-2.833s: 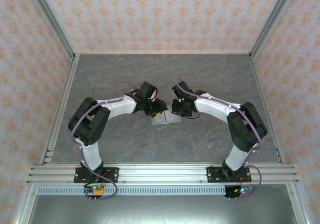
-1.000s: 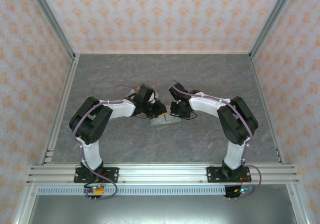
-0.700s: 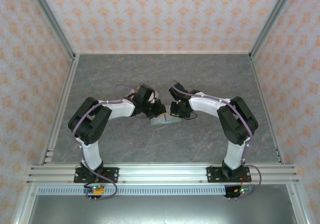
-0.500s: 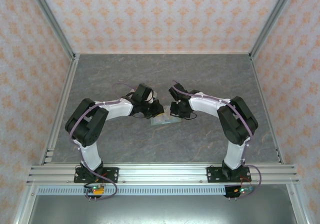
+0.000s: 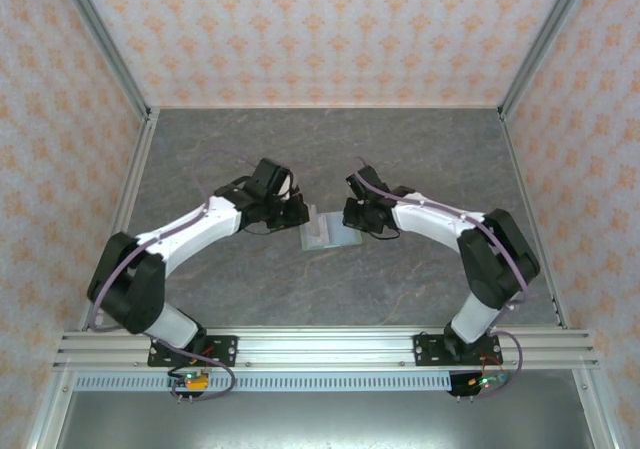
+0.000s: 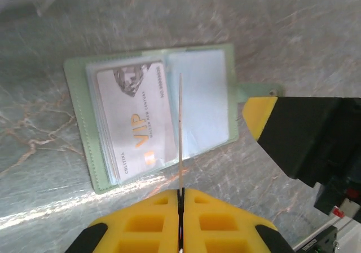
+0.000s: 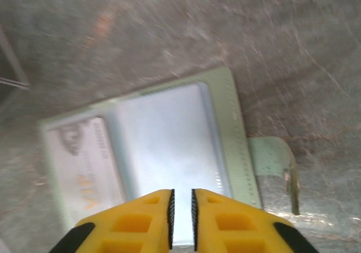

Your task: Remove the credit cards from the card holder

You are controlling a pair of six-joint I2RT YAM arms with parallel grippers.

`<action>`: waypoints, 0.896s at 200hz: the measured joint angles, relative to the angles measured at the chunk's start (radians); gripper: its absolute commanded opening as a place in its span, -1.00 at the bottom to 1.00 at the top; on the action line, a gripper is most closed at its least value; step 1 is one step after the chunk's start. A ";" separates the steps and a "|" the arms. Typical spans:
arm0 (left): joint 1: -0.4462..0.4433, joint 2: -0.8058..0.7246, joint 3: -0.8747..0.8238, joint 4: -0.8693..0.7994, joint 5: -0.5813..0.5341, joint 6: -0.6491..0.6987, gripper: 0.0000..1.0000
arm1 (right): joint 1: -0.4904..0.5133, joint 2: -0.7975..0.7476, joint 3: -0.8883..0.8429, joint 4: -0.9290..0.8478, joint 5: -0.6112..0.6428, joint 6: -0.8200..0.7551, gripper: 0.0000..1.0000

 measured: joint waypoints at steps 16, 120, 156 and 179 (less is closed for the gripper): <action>0.009 -0.063 0.007 -0.013 -0.024 0.021 -0.83 | 0.000 -0.043 -0.019 0.054 -0.013 0.004 -0.28; 0.183 -0.216 -0.105 0.248 0.188 -0.163 -0.85 | 0.000 -0.110 -0.111 0.552 -0.336 0.211 0.50; 0.209 -0.224 -0.140 0.378 0.243 -0.271 -0.89 | 0.000 -0.084 -0.111 0.710 -0.413 0.327 0.37; 0.214 -0.224 -0.171 0.446 0.265 -0.330 -0.90 | 0.000 -0.069 -0.111 0.792 -0.444 0.395 0.22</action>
